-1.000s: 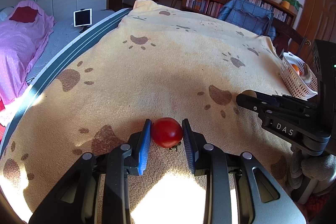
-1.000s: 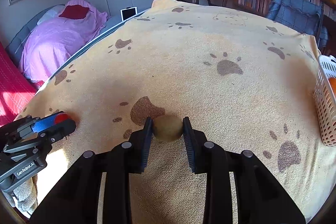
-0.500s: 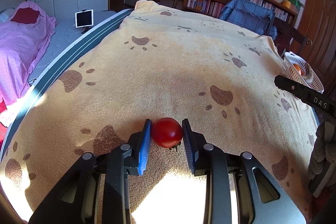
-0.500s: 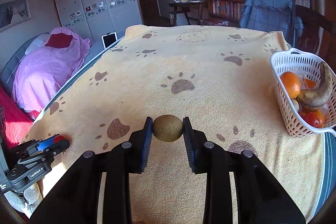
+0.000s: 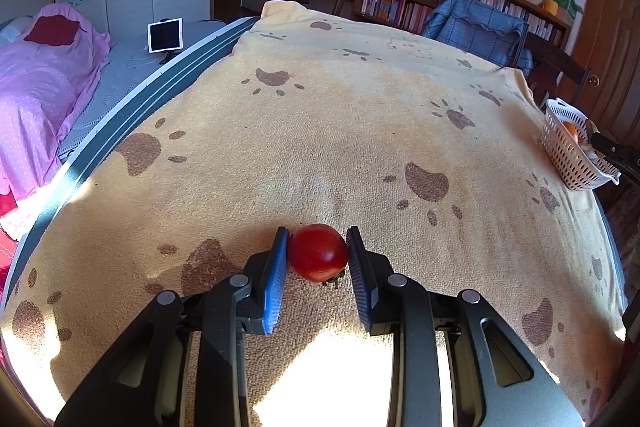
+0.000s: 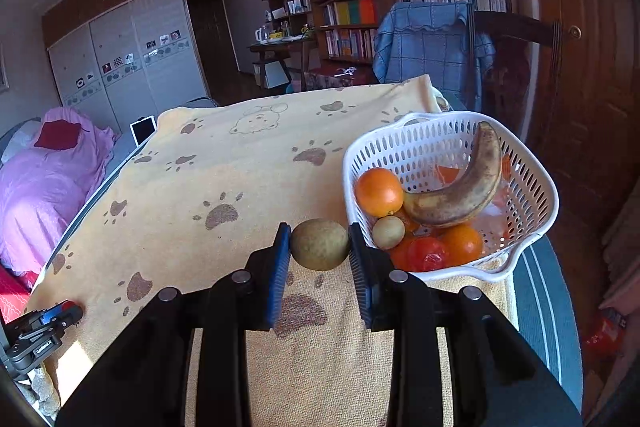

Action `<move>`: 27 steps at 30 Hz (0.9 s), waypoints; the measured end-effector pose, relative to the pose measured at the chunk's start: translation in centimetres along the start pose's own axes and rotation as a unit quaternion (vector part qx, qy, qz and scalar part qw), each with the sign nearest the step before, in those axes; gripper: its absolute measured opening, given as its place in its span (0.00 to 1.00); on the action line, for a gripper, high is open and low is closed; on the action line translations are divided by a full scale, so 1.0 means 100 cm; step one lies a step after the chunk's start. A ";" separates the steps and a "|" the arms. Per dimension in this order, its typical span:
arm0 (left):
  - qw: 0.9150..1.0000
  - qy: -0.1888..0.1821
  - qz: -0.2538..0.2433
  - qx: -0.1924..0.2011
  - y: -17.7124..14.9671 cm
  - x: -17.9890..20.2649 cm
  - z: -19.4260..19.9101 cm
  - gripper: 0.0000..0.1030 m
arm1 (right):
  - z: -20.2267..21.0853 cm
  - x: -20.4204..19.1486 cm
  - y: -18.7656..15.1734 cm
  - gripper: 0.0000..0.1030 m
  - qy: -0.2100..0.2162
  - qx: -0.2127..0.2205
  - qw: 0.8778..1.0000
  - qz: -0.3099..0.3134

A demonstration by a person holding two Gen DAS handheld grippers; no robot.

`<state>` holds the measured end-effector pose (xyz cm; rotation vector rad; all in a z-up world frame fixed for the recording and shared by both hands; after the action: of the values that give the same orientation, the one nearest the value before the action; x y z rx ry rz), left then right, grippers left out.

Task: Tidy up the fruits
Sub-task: 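Carry the round brown fruit into the basket and open the right tool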

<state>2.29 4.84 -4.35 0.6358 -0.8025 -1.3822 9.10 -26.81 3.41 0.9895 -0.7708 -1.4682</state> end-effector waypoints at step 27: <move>1.000 0.024 -0.005 -0.001 0.000 -0.002 -0.001 0.29 | -0.019 0.088 0.002 0.41 -0.089 0.009 0.995 -0.031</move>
<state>2.38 5.02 -4.38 0.6699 -0.7597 -1.3727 10.89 -35.36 1.40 0.9098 -0.8896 -1.6220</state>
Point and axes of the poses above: each gripper's, at about its wrist camera, not at the fingertips, and z roughly against the way its jaws point, x to its right, y to its top, the point moved 9 cm from there along -z, roughly the way its jaws point, and after that the axes turned 8 degrees about x, right-handed, at the moved point
